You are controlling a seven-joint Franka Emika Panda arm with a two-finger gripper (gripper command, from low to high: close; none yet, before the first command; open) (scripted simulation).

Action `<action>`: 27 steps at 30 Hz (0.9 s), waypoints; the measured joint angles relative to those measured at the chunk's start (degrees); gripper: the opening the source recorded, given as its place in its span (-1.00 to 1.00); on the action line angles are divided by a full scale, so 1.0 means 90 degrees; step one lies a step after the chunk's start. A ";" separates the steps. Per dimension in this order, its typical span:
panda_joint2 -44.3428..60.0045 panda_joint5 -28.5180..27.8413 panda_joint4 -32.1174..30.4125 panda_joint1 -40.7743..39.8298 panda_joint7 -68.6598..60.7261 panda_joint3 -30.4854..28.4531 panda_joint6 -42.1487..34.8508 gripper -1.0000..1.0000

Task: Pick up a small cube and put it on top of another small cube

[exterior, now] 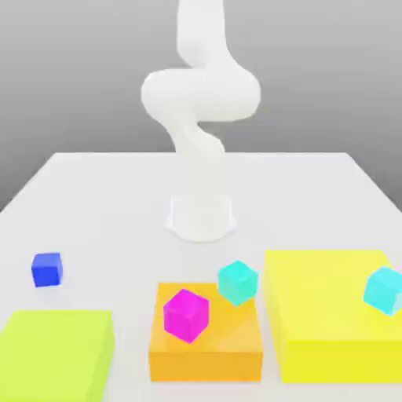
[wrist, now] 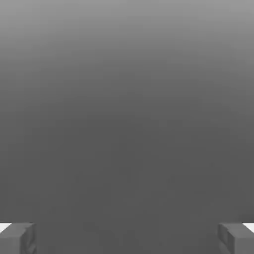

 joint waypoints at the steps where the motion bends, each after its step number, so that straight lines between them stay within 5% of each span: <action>1: 0.0258 0.0094 -0.0139 -0.0092 0.0046 -0.0190 0.0153 0.00; 13: 0.3182 0.1007 -0.1690 -0.1318 0.0661 -0.1984 0.1857 0.00; 20: 0.4675 0.0773 -0.2603 -0.2514 0.1552 -0.2825 0.2885 0.00; 27: 0.5612 0.1555 -0.2610 -0.2948 0.1104 -0.2425 0.3568 0.00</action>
